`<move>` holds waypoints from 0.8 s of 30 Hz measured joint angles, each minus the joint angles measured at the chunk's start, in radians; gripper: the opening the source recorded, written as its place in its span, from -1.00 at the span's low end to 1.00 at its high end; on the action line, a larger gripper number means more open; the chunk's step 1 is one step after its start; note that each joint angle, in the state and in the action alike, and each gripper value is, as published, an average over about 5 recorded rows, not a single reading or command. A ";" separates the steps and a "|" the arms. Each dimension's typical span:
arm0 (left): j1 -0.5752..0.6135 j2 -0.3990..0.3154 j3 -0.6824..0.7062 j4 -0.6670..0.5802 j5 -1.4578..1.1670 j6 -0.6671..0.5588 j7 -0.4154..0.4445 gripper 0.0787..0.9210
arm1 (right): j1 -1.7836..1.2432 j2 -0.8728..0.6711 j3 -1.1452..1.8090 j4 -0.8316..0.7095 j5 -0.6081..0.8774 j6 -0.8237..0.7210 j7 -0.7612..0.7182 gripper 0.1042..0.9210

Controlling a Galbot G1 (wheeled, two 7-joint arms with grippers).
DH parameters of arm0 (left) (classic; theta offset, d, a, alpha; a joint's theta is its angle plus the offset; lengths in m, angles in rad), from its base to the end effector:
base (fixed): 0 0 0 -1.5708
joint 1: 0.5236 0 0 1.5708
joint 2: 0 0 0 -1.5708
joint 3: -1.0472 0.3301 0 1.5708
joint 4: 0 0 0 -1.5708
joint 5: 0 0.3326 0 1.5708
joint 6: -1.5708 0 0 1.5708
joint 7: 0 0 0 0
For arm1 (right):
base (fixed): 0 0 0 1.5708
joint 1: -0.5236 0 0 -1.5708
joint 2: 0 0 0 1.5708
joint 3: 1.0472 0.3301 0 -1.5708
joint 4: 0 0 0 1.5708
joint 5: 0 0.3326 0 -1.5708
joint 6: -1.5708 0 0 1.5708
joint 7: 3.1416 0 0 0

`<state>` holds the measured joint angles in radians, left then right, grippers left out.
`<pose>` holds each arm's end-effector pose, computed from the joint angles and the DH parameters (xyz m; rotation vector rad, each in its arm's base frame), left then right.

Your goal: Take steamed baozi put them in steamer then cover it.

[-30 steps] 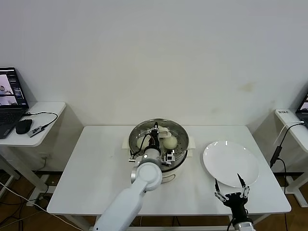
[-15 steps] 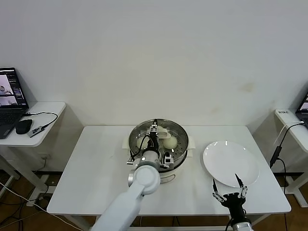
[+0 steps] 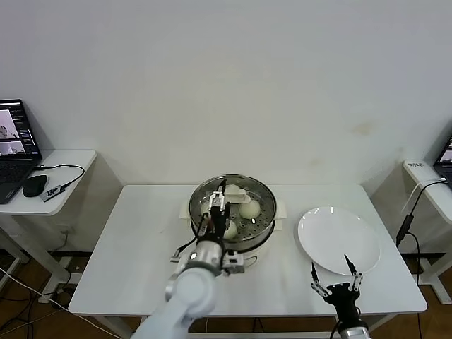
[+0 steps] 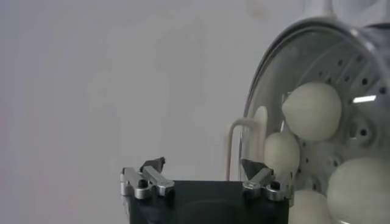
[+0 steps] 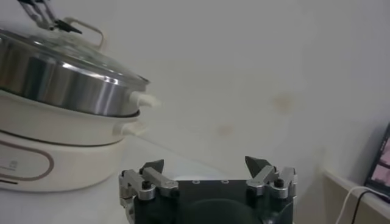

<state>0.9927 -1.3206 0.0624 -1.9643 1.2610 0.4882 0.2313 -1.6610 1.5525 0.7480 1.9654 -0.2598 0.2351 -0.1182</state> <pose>0.2685 -0.1144 -0.2240 0.2378 2.3106 1.9145 0.1290 -0.0720 -0.3367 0.0055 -3.0491 0.6122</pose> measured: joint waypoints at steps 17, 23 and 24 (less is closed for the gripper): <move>0.496 0.088 -0.435 -0.161 -0.917 -0.410 -0.346 0.77 | -0.038 -0.039 -0.032 0.011 0.024 -0.005 -0.011 0.76; 0.616 0.060 -0.485 -0.140 -1.165 -0.524 -0.401 0.77 | -0.069 -0.101 -0.055 0.014 0.094 -0.026 -0.016 0.76; 0.631 0.053 -0.491 -0.136 -1.193 -0.538 -0.408 0.77 | -0.077 -0.114 -0.059 0.016 0.111 -0.030 -0.016 0.76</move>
<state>1.6234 -1.2671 -0.4288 -2.1006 0.0676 -0.0495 -0.1762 -1.7384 1.4382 0.6890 1.9815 -0.1491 0.2049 -0.1344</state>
